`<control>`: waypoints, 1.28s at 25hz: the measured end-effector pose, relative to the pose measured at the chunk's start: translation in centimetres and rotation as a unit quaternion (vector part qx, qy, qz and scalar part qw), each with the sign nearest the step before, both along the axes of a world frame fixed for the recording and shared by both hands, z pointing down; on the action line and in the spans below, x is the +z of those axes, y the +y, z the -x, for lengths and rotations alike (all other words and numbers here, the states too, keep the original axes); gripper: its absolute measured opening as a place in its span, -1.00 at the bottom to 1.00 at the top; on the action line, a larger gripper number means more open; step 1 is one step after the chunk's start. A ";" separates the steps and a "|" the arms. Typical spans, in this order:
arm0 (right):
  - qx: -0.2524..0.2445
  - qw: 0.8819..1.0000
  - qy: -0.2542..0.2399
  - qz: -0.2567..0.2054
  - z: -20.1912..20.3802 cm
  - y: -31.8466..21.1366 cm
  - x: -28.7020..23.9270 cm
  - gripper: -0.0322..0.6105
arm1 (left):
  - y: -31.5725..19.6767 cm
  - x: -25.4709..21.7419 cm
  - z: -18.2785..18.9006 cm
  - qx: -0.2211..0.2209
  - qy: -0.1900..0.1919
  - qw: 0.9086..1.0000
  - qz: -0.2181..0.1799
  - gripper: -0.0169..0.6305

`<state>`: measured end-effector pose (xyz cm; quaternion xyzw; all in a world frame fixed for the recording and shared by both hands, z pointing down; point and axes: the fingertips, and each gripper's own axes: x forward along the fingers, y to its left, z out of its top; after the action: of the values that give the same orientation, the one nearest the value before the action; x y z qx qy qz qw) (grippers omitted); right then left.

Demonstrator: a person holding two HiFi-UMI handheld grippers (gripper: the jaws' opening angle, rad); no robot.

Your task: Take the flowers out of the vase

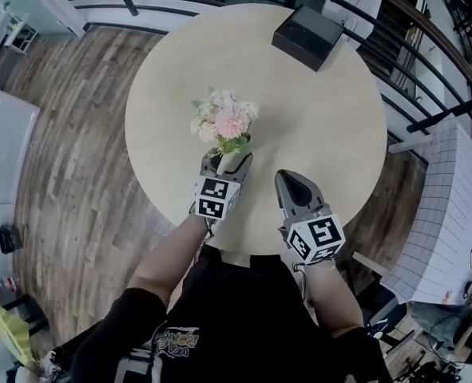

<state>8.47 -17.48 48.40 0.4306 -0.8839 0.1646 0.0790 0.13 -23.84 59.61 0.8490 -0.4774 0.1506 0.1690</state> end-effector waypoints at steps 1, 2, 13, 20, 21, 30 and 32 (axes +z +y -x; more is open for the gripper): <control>-0.003 1.000 0.001 0.001 0.0 -0.3 0.2 -0.83 | -0.4 0.2 -0.2 0.001 -0.003 1.000 -0.001 -0.14; -0.007 1.000 0.001 0.002 -0.1 -0.5 0.4 -0.83 | -0.7 0.5 -0.4 0.002 -0.009 1.000 -0.003 -0.14; -0.066 0.998 0.012 0.001 1.1 -3.8 1.8 -0.83 | -3.2 1.8 -0.8 -0.023 -0.020 0.999 -0.013 -0.15; -0.114 0.993 0.021 0.006 2.8 -5.9 3.4 -0.82 | -3.3 1.7 -1.3 -0.017 -0.022 0.999 -0.017 -0.28; -0.121 0.992 0.021 0.007 3.1 -6.2 3.6 -0.82 | -3.3 1.7 -1.3 -0.014 -0.024 0.999 -0.018 -0.28; -0.186 0.981 0.056 0.004 6.1 -8.3 5.8 -0.48 | -3.2 1.7 -1.3 0.003 -0.022 0.999 -0.024 -0.28; -0.201 0.977 0.075 -0.003 6.8 -8.6 6.2 -0.45 | -3.2 1.7 -1.4 0.009 -0.023 0.999 -0.026 -0.28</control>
<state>1.70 -26.03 54.58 0.2551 -0.9445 0.1095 0.1755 1.52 -27.01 61.32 0.8537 -0.4775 0.1586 0.1343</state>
